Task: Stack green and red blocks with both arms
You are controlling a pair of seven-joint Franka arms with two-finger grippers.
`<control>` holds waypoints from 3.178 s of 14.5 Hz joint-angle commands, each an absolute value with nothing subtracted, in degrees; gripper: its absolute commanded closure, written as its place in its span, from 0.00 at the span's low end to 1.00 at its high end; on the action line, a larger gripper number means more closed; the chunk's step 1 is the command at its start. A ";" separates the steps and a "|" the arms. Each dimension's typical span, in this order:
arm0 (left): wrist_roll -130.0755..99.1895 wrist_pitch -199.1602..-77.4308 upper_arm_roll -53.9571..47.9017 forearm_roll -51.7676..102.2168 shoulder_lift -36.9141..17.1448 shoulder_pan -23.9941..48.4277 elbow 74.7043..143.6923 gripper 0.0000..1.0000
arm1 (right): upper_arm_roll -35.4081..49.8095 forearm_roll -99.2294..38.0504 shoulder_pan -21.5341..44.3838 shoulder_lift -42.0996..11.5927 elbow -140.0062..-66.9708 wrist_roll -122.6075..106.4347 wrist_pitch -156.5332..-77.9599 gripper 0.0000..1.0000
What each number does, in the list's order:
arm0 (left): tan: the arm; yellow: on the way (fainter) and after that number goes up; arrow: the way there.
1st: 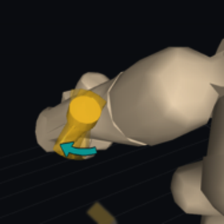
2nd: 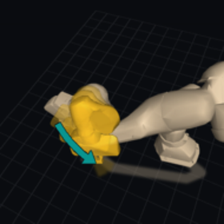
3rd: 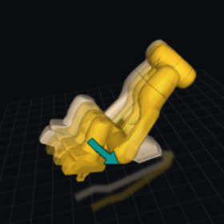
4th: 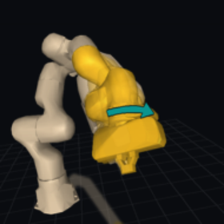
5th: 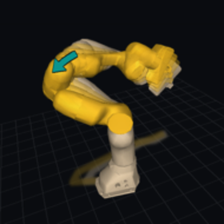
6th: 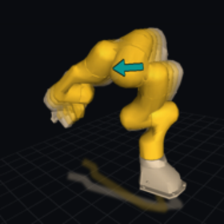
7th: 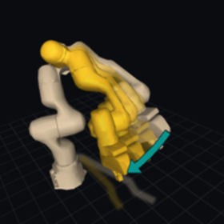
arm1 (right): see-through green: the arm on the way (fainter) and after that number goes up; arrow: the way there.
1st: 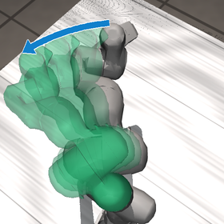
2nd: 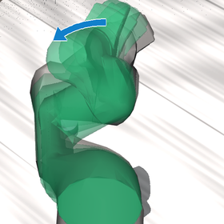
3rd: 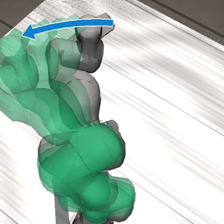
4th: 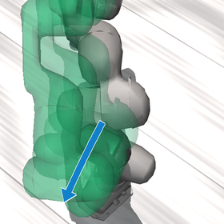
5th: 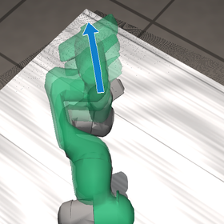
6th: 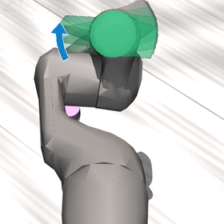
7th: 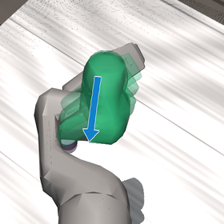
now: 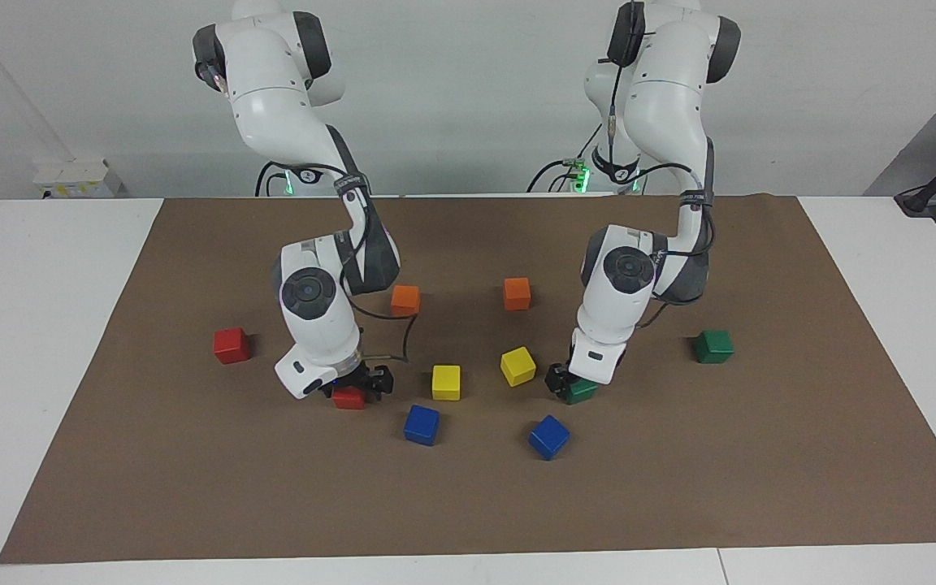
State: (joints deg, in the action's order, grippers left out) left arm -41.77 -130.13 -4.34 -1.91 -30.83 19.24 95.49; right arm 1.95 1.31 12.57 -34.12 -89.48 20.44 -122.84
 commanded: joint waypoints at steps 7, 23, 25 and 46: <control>-34.42 -109.88 -3.60 -3.43 -22.45 15.93 90.85 1.00 | 2.46 1.93 10.90 -32.34 -89.49 19.43 -123.06 1.00; 5.64 -115.04 -3.52 -0.44 -11.16 -4.92 107.31 1.00 | 2.37 1.50 -5.62 -6.07 -112.40 -7.29 -121.46 1.00; 3.17 -116.97 -3.52 -0.35 -10.37 -4.92 109.50 1.00 | 2.29 1.41 -6.15 -4.75 -116.26 -9.83 -125.31 1.00; 3.25 -122.87 -3.60 -0.26 -10.28 -5.36 114.70 1.00 | 2.29 0.97 -9.93 -8.17 -121.29 -17.67 -130.78 1.00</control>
State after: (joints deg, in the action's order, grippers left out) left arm 3.57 -121.06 -3.73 -0.88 -11.68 -5.67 112.64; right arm 1.60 1.37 -8.70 -8.09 -120.76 -16.50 -129.22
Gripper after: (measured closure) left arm 0.449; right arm 0.449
